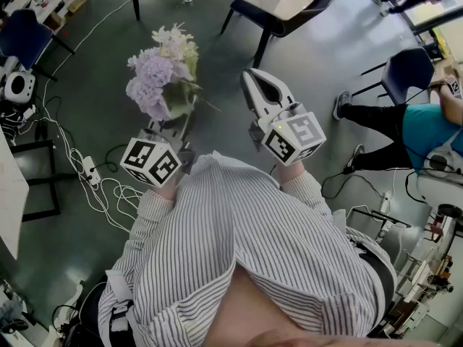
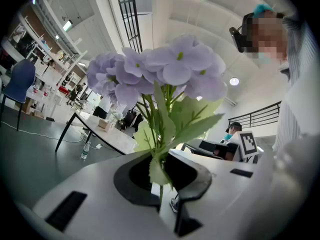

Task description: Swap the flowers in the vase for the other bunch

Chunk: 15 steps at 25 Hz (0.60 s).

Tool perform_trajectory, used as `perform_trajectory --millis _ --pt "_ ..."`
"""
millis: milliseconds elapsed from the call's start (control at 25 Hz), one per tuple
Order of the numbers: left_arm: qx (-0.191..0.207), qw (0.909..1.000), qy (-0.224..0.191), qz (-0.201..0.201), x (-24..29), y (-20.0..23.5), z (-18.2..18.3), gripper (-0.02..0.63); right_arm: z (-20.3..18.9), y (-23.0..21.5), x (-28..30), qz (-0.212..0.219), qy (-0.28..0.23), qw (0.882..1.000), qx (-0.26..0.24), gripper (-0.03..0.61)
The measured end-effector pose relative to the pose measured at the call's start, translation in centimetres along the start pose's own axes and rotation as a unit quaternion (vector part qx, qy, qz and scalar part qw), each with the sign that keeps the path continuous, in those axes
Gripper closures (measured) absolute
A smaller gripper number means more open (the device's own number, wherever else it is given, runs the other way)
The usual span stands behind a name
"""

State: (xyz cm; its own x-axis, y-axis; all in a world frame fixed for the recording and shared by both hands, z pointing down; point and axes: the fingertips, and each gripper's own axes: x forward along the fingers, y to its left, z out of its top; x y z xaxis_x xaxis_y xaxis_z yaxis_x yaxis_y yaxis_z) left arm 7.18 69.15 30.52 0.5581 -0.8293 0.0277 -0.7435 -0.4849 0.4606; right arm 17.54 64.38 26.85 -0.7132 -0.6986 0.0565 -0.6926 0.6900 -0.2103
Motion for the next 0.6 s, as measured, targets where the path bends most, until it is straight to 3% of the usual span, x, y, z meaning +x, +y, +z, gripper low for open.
perform_trajectory --millis 320,600 --pt "-0.002 0.9999 -0.013 -0.005 0.4 -0.6 0.2 0.565 -0.5 0.2 -0.2 0.013 -0.003 1.000 0.012 0.563" --pt "-0.005 0.9999 0.005 -0.014 0.7 -0.2 -0.4 0.565 -1.6 1.4 0.9 0.033 0.014 0.999 0.028 0.563"
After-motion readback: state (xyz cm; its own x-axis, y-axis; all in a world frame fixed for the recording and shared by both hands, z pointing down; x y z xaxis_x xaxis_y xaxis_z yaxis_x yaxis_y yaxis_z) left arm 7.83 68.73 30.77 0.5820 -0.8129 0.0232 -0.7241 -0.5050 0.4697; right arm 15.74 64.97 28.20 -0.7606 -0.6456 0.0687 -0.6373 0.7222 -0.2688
